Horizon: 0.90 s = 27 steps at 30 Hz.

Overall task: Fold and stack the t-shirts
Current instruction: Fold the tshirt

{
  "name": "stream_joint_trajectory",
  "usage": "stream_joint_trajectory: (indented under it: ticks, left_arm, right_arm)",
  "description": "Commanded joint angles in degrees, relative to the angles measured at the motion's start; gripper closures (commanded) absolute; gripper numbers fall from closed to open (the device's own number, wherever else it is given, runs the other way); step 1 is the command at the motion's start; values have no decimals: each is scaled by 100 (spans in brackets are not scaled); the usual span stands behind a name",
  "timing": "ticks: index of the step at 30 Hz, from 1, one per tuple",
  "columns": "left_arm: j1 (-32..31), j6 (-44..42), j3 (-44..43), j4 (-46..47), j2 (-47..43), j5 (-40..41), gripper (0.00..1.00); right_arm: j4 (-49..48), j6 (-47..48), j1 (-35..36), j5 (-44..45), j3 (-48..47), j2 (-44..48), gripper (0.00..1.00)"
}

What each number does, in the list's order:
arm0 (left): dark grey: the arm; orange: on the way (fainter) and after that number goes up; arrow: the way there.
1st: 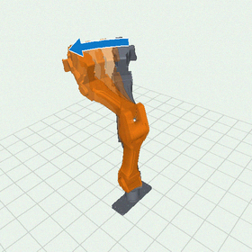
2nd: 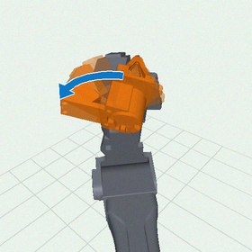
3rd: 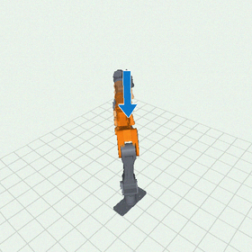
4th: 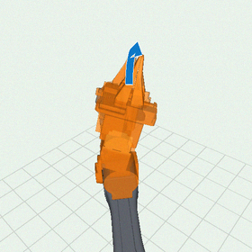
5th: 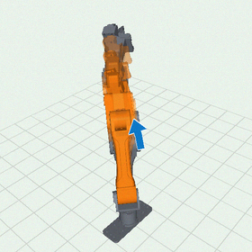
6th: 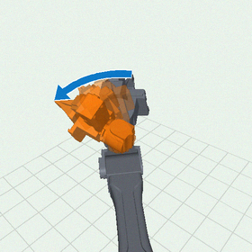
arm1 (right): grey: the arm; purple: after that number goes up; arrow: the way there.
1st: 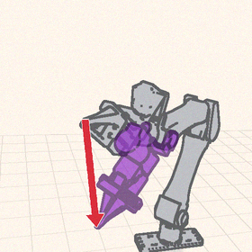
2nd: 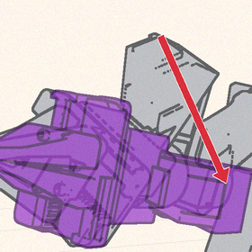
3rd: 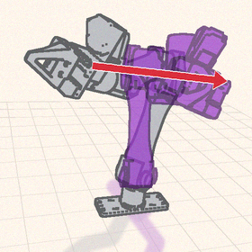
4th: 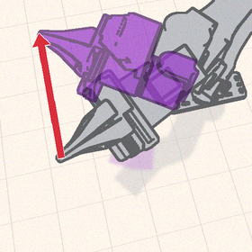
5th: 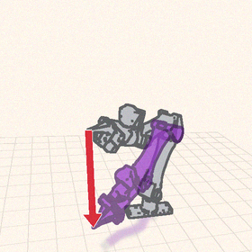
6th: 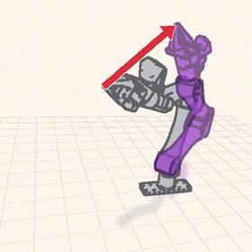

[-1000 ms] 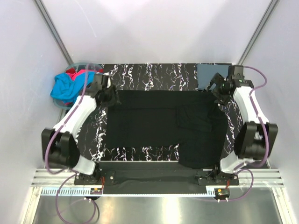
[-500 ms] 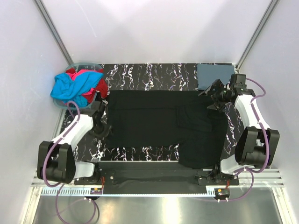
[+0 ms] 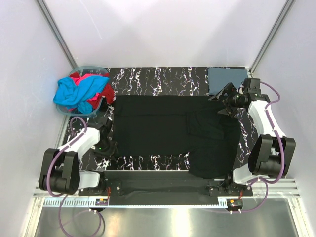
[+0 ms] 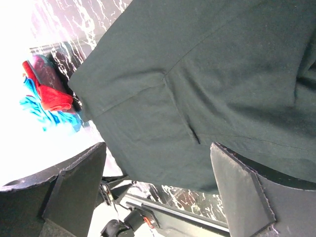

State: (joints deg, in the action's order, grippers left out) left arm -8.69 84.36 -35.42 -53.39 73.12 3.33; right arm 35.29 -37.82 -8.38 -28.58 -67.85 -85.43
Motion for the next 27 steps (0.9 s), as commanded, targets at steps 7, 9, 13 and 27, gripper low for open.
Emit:
stream_joint_trajectory:
  ticks: [7,9,13,27]
  left_arm:
    - [-10,37,-255,188,212,431,95]
    - [-19,11,-316,179,115,528,100]
    - [-10,-147,-754,179,-52,572,100]
    - [-10,-912,-2038,434,975,-34,100]
  right_arm:
    - [4,-163,-23,159,352,255,7]
    - [188,-304,-23,212,439,255,7]
    - [715,-813,-32,1070,572,474,10]
    - [1991,-1894,-190,3278,1072,949,25]
